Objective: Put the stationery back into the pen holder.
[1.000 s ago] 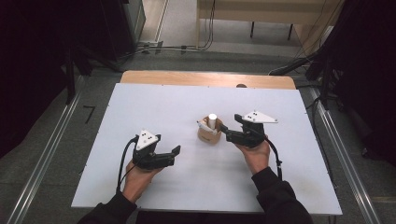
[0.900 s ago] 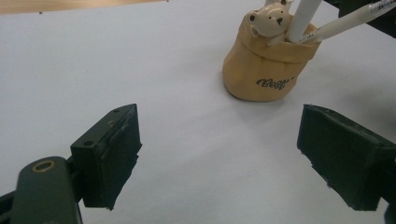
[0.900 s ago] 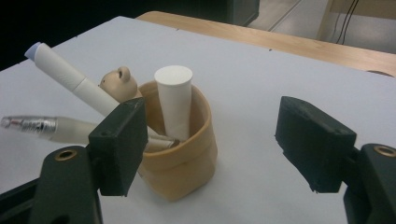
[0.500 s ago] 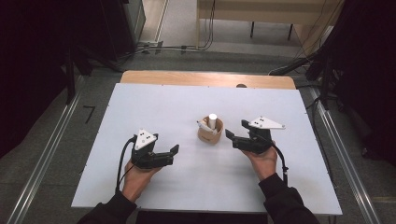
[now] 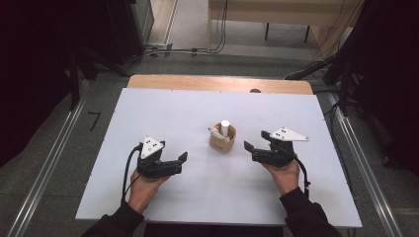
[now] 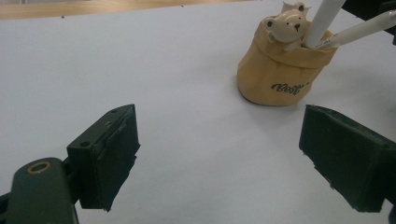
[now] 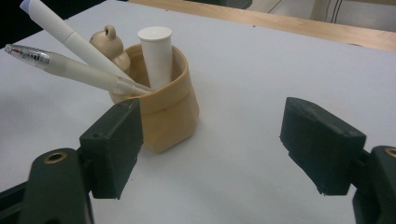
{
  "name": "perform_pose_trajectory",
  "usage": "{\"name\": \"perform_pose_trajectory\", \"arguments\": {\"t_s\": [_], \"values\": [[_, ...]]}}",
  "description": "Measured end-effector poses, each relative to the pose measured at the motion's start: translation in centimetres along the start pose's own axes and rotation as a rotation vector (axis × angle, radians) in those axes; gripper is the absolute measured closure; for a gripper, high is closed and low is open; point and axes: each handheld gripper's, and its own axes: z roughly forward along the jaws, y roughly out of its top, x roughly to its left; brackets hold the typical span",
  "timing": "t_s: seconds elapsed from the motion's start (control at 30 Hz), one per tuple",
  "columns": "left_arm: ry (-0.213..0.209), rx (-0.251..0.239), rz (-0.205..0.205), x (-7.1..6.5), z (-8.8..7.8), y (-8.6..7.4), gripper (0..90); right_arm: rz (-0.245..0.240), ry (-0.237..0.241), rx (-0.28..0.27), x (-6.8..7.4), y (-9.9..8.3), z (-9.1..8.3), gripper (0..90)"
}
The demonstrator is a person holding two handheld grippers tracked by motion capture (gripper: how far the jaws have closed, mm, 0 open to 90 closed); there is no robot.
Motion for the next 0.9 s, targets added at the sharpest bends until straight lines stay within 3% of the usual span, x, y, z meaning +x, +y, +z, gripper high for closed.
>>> {"name": "perform_pose_trajectory", "arguments": {"t_s": [0.9], "values": [[0.083, -0.03, -0.046, 2.0, -0.9, -0.2, 11.9, 0.019, -0.059, -0.002, -1.9, -1.5, -2.7, 20.0]]}}
